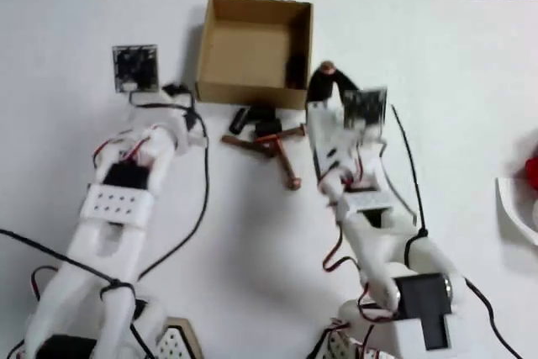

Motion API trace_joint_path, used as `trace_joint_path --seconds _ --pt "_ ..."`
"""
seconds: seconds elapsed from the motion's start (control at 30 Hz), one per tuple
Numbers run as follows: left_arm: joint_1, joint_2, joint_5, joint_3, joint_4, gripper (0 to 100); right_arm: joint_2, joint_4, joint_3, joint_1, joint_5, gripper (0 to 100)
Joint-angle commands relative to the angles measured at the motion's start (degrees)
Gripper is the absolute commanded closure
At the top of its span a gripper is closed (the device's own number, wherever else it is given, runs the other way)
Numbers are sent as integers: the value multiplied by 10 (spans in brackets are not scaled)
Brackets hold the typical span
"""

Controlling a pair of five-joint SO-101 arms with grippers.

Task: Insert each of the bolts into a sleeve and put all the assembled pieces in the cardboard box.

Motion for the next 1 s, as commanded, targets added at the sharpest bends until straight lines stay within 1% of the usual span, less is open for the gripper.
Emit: trace_joint_path --seconds 0.0,0.07,0.17,0.23,0.3,0.37,0.43,0.53,0.63,0.87,0.97 --pt "-33 -54 -2 35 25 943 -75 171 -103 4 -6 978" --pt "-39 -66 -2 64 26 943 -98 242 -115 8 -5 978" --pt "-39 -68 -3 90 24 943 -109 356 -153 -29 -3 978" --pt "-41 -67 -3 109 0 943 -100 442 -205 -45 -4 978" --pt "-42 -67 -12 130 -36 943 -68 517 -273 -52 -4 978" --pt "-41 -67 -50 144 -60 943 -19 579 -353 -53 -5 978" --pt "-42 -67 -77 148 -67 943 41 638 -438 -53 -5 978" --pt "-62 -67 -79 148 -67 943 127 715 -560 -58 -5 978" --pt "-76 -67 -79 150 -67 943 209 756 -668 -61 -5 978" --pt "-79 -67 -80 159 -68 943 408 795 -920 -66 -6 978" --pt "-76 -67 -80 160 -68 943 480 849 -1039 -65 -6 978"
